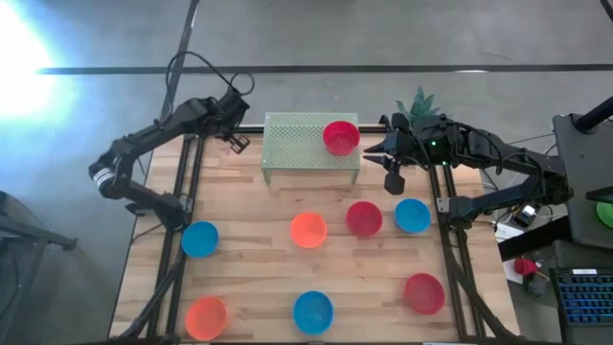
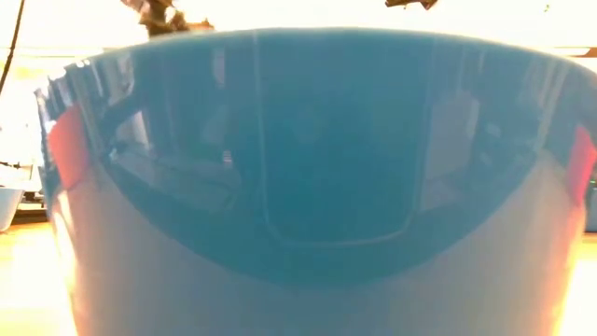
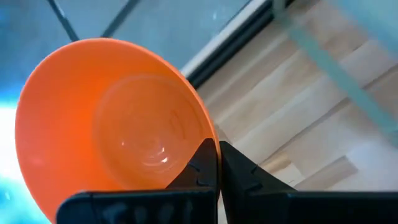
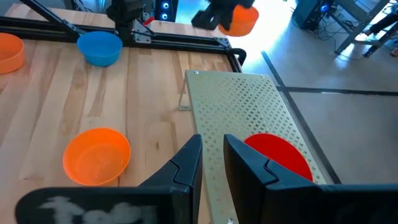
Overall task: Pick & Place Mini bowls
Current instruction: Put the top orange bowl on the shelf
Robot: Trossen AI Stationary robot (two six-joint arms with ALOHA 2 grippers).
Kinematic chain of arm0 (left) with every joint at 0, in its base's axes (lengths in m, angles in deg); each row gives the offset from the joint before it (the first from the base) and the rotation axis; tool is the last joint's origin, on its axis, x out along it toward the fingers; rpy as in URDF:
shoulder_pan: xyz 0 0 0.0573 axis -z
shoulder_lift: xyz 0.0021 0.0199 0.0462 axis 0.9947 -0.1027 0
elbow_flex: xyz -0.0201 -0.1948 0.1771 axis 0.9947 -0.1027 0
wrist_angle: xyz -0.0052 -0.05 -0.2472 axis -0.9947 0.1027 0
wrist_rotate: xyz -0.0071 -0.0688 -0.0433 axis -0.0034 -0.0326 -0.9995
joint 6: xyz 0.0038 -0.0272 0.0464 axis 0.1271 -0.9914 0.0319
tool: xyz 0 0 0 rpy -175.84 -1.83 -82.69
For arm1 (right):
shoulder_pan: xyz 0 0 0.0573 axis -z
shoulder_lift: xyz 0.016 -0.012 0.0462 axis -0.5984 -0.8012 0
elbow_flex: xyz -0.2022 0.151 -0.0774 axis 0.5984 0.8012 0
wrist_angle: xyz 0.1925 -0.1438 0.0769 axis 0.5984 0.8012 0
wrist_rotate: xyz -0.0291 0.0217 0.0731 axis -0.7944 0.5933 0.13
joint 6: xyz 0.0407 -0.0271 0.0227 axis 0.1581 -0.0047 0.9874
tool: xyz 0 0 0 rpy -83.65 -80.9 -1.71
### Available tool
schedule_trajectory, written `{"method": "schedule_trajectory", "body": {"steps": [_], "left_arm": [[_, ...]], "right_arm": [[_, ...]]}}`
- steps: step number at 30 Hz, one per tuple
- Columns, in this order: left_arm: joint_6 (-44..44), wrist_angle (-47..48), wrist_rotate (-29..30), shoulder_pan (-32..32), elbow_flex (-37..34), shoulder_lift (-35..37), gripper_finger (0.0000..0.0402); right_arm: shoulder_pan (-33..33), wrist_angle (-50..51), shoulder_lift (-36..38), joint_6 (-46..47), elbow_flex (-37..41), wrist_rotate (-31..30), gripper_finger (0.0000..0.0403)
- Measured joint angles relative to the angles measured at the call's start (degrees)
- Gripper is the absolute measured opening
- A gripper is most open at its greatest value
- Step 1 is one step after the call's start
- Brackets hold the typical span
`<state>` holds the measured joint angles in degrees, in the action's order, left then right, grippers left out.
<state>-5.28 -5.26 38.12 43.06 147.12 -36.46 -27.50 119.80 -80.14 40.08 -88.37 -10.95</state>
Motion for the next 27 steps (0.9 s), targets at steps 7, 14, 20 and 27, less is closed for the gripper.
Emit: {"method": "schedule_trajectory", "body": {"steps": [7, 14, 20, 27], "left_arm": [[8.0, 3.7, -1.4, 6.9, 11.2, -2.8, 0.0000], [14.0, 5.0, -4.1, 15.6, 17.4, -6.9, 0.0000], [17.9, 4.7, -6.3, 21.8, 21.2, -10.9, 0.0000], [22.5, 3.6, -17.1, 24.9, 26.1, -17.0, 0.0000]], "right_arm": [[0.0, 0.0, 0.0, 1.0, 0.0, -0.3, 0.0063], [0.0, 0.0, 0.0, 1.3, 0.0, -0.3, 0.0063], [0.0, 0.0, 0.0, 1.4, 0.0, -0.4, 0.0063], [0.0, 0.0, 0.0, 1.4, 0.0, -0.4, 0.0063]]}}
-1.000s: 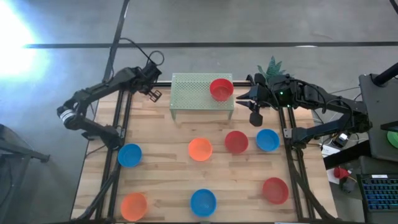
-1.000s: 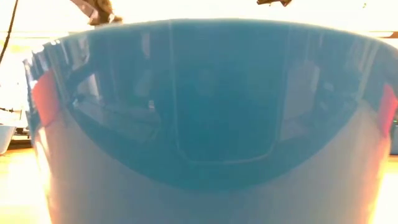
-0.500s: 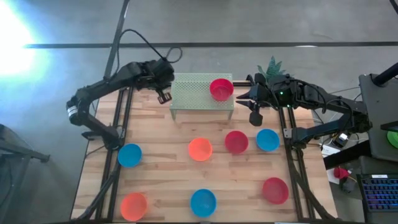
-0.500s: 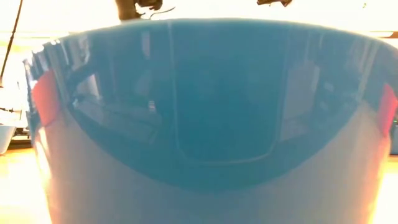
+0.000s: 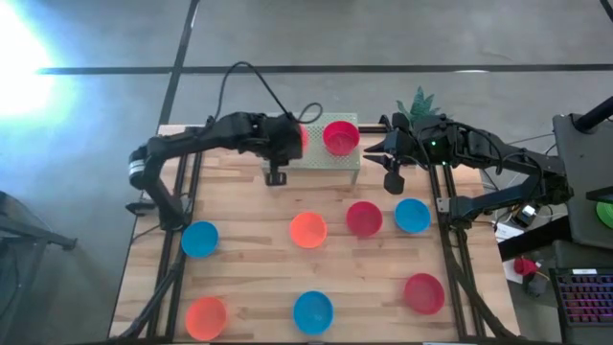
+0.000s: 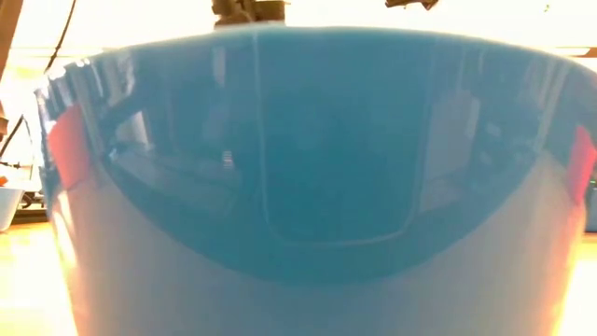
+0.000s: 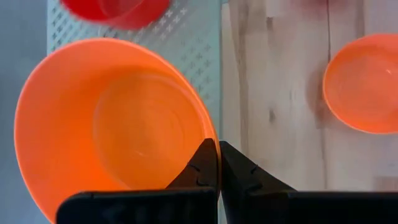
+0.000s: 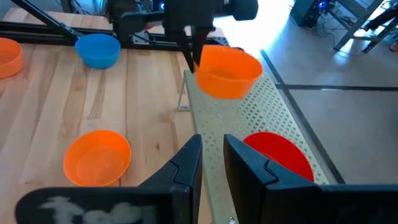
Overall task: Pick & Place Mini bowls
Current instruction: Put the top orange bowl on the shelf
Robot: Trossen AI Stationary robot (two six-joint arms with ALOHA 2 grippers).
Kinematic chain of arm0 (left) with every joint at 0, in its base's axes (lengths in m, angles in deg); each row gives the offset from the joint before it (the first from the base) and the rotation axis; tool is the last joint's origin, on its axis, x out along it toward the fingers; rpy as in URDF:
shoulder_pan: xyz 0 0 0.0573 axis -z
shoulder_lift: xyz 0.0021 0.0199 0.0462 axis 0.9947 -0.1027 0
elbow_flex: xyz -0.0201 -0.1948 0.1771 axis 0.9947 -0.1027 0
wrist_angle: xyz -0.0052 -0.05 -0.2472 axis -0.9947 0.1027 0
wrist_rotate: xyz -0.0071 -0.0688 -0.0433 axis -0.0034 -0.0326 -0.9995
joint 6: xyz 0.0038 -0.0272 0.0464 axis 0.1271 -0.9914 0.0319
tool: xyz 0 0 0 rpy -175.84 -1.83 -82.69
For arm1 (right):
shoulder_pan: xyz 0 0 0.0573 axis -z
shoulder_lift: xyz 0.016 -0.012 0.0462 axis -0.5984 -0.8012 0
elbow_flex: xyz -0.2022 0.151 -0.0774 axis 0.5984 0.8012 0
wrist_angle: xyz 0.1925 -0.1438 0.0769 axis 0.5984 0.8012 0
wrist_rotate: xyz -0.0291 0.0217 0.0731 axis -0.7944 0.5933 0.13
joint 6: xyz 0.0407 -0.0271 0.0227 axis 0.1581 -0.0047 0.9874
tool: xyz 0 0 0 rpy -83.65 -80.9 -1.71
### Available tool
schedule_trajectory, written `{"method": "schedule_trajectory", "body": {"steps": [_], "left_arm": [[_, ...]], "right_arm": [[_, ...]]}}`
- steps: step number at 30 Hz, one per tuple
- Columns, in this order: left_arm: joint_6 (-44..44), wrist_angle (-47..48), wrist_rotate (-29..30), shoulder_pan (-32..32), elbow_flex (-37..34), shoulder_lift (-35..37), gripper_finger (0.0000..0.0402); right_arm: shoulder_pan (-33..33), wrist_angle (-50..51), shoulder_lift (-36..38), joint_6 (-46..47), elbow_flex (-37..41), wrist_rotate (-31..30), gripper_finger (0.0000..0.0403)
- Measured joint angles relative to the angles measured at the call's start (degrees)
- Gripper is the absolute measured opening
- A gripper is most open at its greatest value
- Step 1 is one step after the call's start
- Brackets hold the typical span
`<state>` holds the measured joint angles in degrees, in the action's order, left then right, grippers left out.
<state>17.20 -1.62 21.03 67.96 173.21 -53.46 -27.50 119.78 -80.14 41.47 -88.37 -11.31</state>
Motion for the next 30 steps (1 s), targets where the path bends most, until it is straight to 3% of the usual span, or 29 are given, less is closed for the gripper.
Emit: {"method": "schedule_trajectory", "body": {"steps": [13, 30], "left_arm": [[7.1, 1.3, 0.2, 0.2, 7.6, -11.2, 0.0000], [9.1, 1.0, 0.4, -2.0, 9.3, -15.0, 0.0000]], "right_arm": [[0.0, 0.0, 0.0, -0.1, 0.0, 0.0, 0.0063], [0.0, 0.0, 0.0, -0.4, 0.0, 0.0, 0.0063]]}}
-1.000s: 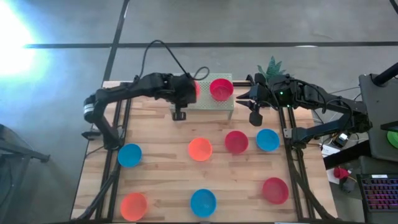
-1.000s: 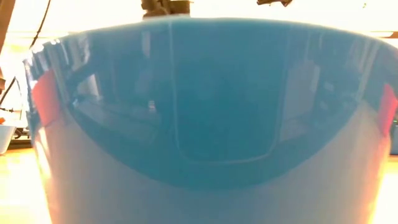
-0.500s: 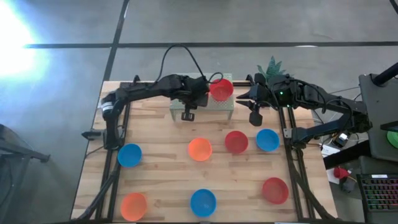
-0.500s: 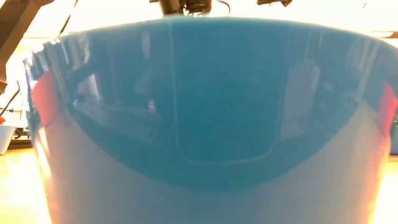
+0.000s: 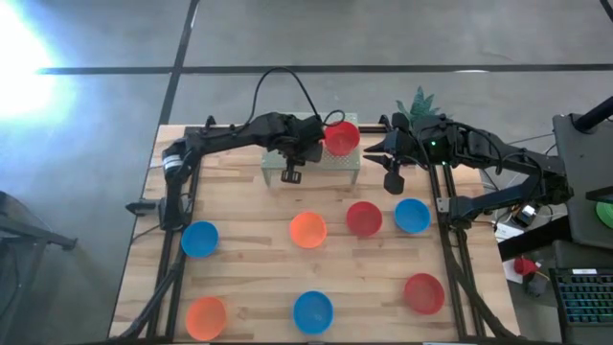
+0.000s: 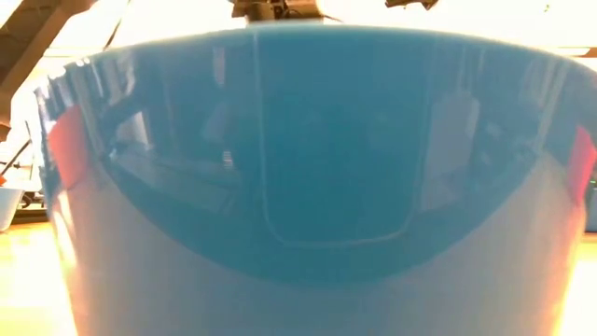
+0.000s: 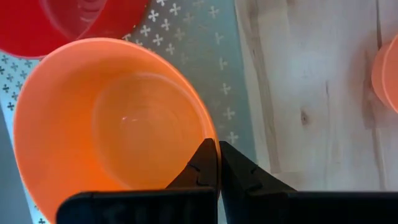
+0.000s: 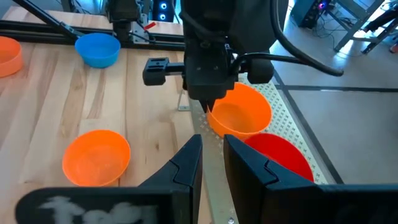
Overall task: Pick & Place Mini bowls
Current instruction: Put the top orange bowl on the shelf
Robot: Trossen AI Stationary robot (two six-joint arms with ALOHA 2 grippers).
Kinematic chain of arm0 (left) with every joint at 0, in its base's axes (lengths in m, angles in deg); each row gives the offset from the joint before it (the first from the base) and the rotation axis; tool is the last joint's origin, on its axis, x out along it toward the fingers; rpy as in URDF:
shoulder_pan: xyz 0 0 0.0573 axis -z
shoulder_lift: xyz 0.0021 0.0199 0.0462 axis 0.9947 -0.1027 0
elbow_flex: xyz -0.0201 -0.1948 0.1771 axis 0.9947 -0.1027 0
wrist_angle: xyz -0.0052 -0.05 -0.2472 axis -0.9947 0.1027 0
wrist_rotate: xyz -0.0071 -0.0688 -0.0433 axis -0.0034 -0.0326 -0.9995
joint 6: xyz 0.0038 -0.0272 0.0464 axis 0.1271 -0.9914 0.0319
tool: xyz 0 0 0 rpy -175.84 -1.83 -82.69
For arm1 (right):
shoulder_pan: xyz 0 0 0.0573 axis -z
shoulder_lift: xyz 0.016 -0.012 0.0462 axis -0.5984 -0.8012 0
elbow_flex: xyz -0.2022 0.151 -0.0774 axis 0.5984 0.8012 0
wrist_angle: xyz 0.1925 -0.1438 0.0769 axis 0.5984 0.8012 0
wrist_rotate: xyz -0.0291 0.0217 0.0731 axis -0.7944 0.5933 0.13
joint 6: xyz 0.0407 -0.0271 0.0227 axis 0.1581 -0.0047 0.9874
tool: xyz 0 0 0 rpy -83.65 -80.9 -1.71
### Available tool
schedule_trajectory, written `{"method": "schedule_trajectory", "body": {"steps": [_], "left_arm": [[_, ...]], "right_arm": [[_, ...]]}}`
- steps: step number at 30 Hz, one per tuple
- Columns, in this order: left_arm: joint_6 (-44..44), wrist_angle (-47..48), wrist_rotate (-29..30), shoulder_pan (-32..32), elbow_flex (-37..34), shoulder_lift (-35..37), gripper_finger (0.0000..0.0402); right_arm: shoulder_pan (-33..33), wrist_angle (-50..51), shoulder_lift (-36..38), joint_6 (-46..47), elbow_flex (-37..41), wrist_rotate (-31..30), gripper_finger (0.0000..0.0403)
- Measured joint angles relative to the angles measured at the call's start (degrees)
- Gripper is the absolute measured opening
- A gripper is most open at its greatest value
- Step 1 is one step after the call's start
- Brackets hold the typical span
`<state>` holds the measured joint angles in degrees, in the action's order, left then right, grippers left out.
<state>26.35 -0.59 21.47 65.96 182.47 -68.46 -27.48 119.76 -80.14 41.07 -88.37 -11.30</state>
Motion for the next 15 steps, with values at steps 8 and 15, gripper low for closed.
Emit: {"method": "schedule_trajectory", "body": {"steps": [8, 15], "left_arm": [[0.5, -0.6, 0.0, -1.1, 0.0, -0.1, 0.0000], [2.3, -1.1, 0.1, -1.5, 0.0, -0.6, 0.0000]], "right_arm": [[0.0, 0.0, 0.0, -0.2, 0.0, 0.0, 0.0063], [0.0, 0.0, 0.0, -0.2, 0.0, 0.0, 0.0063]]}}
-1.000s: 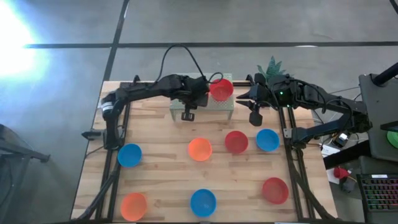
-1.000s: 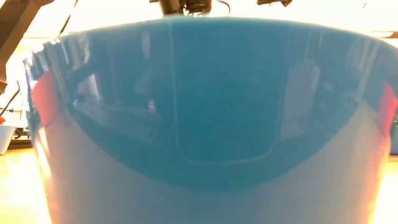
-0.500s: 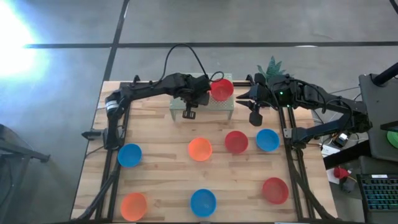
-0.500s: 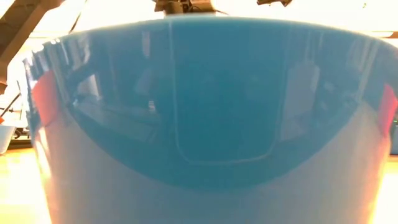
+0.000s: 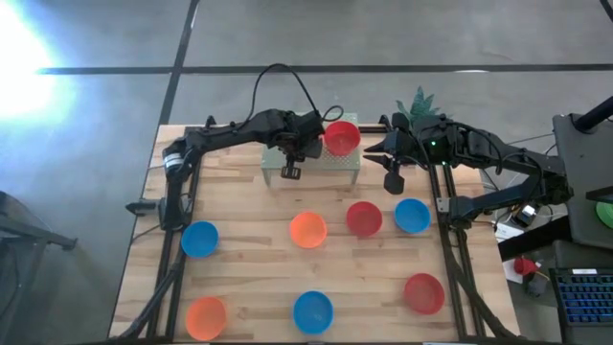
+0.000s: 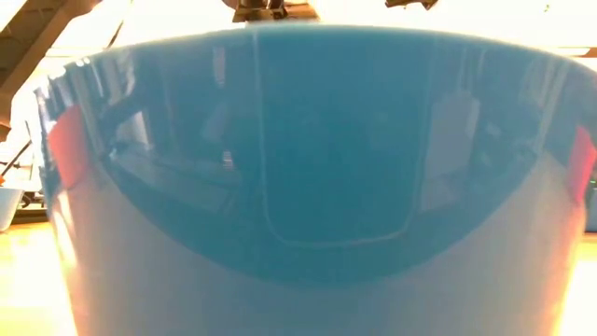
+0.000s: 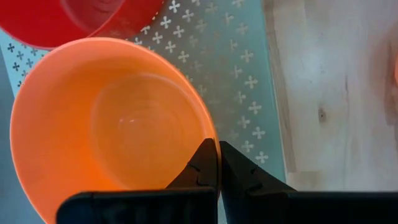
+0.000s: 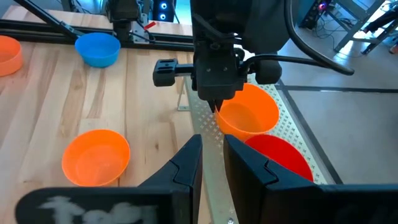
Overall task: Pick & Place Mini bowls
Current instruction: Put the top orange bowl on the shelf
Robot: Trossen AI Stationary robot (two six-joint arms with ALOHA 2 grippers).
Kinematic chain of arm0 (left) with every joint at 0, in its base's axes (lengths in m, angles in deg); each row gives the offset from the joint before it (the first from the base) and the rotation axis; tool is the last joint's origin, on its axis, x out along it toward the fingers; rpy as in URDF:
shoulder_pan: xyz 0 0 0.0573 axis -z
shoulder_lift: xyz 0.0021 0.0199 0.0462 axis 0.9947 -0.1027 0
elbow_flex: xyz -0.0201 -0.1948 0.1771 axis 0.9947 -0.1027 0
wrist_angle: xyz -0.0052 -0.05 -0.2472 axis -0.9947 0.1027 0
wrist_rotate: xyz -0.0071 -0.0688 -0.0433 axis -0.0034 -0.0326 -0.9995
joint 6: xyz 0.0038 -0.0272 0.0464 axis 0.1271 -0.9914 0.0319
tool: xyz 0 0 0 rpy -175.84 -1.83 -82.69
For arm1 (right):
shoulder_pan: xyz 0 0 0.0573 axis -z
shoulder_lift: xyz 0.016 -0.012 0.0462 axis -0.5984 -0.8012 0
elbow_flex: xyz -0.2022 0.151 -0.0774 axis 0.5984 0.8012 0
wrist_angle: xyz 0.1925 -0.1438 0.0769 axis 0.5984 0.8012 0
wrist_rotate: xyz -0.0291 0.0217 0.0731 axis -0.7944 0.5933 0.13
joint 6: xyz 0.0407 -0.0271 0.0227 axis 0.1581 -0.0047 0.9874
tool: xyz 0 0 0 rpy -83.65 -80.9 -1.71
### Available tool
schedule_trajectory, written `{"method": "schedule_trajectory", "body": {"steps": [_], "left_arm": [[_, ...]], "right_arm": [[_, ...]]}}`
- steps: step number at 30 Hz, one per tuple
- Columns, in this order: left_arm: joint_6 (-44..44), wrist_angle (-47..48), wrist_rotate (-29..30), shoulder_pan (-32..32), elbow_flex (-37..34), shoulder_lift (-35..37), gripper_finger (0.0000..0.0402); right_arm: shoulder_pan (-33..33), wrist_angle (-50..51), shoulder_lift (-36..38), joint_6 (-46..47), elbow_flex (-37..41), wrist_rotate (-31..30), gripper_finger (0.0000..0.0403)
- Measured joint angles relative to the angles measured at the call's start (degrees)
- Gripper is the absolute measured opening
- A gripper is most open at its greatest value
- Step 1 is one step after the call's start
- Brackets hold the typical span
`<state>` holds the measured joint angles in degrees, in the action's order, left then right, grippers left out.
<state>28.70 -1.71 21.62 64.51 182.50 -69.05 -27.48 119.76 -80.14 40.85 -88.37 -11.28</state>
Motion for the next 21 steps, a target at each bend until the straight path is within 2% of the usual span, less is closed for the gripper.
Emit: {"method": "schedule_trajectory", "body": {"steps": [9, 21], "left_arm": [[-0.1, 0.1, 0.1, 0.0, 0.0, -0.1, 0.0002], [0.0, 0.1, 0.7, 0.0, -0.1, -0.3, 0.0052]], "right_arm": [[0.0, 0.0, 0.0, 0.2, 0.0, 0.0, 0.0063], [0.0, 0.0, 0.0, 0.2, 0.0, 0.0, 0.0063]]}}
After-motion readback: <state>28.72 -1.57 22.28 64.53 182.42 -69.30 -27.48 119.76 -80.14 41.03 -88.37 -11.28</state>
